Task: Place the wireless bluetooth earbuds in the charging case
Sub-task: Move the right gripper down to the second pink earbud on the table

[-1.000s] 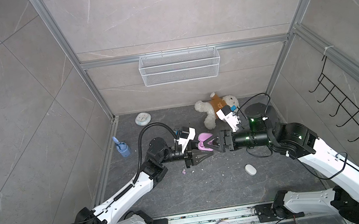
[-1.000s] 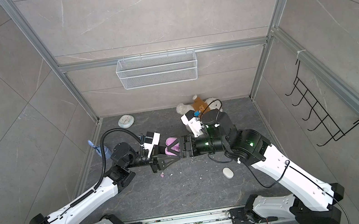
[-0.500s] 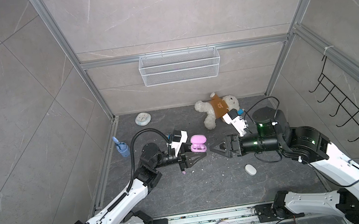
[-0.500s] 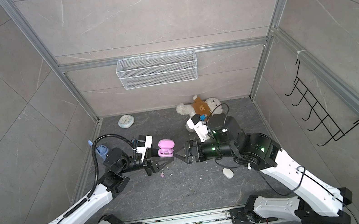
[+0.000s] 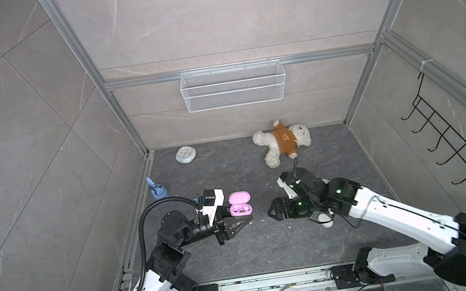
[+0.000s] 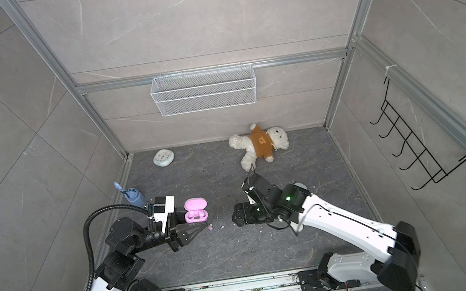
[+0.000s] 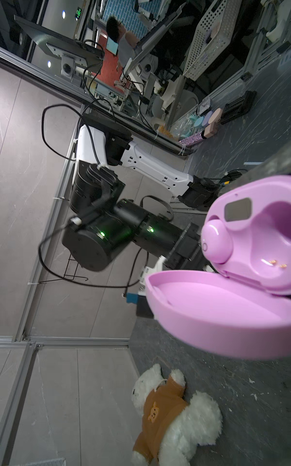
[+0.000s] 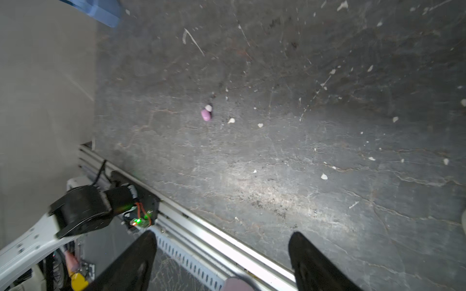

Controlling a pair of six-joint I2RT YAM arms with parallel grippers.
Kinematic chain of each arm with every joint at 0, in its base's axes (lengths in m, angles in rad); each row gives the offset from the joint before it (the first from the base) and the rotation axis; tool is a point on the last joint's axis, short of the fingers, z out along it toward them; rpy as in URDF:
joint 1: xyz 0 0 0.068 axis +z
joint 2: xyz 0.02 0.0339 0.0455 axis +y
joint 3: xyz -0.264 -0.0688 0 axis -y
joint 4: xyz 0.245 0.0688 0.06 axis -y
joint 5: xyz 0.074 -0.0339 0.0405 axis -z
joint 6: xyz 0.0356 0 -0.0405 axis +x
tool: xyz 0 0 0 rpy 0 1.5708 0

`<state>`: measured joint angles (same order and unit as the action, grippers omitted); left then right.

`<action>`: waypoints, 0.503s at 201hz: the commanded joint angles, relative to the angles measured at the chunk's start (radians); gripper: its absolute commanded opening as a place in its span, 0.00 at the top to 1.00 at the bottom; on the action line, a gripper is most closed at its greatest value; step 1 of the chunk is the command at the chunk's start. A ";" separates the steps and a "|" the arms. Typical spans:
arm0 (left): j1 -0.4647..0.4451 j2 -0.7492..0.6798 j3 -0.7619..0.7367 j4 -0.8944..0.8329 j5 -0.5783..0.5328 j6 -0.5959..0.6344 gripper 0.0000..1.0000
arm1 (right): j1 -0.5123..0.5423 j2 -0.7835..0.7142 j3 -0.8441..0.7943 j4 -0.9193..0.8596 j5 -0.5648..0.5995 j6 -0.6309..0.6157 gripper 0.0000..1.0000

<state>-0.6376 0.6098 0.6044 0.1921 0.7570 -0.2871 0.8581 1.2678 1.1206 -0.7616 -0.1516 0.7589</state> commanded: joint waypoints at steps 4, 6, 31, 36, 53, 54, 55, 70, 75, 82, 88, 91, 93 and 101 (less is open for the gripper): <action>0.002 -0.075 0.001 -0.134 -0.050 0.037 0.79 | 0.010 0.153 -0.016 0.128 0.041 -0.015 0.17; 0.002 -0.081 0.002 -0.142 -0.053 0.038 0.79 | 0.011 0.169 -0.014 0.135 0.042 -0.018 0.17; 0.001 -0.131 0.010 -0.200 -0.073 0.045 0.79 | 0.025 0.372 0.093 0.127 0.081 -0.044 0.17; 0.001 -0.137 0.013 -0.208 -0.075 0.047 0.79 | 0.029 0.407 0.116 0.124 0.088 -0.044 0.16; 0.001 -0.156 0.019 -0.231 -0.081 0.047 0.79 | 0.035 0.520 0.194 0.119 0.090 -0.048 0.16; 0.001 -0.157 0.019 -0.231 -0.082 0.047 0.79 | 0.035 0.526 0.199 0.119 0.089 -0.048 0.16; 0.001 -0.158 0.019 -0.232 -0.083 0.047 0.79 | 0.037 0.534 0.204 0.119 0.088 -0.050 0.16; 0.002 -0.168 0.018 -0.240 -0.084 0.047 0.79 | 0.043 0.618 0.284 0.097 0.088 -0.062 0.15; 0.001 -0.169 0.021 -0.243 -0.085 0.048 0.79 | 0.047 0.645 0.307 0.090 0.092 -0.068 0.15; 0.001 -0.171 0.023 -0.246 -0.084 0.048 0.79 | 0.051 0.679 0.345 0.074 0.095 -0.076 0.15; 0.001 -0.171 0.026 -0.247 -0.085 0.048 0.79 | 0.055 0.708 0.374 0.061 0.095 -0.084 0.15; 0.002 -0.172 0.026 -0.247 -0.084 0.048 0.79 | 0.055 0.716 0.384 0.059 0.095 -0.086 0.15; 0.002 -0.173 0.027 -0.247 -0.083 0.048 0.79 | 0.056 0.727 0.393 0.052 0.094 -0.088 0.15; 0.002 -0.174 0.029 -0.246 -0.083 0.045 0.79 | 0.058 0.762 0.430 0.037 0.086 -0.096 0.14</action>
<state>-0.6376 0.4469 0.6018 -0.0505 0.6815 -0.2607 0.9016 1.9469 1.4490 -0.6647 -0.0799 0.7063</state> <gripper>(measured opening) 0.415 0.853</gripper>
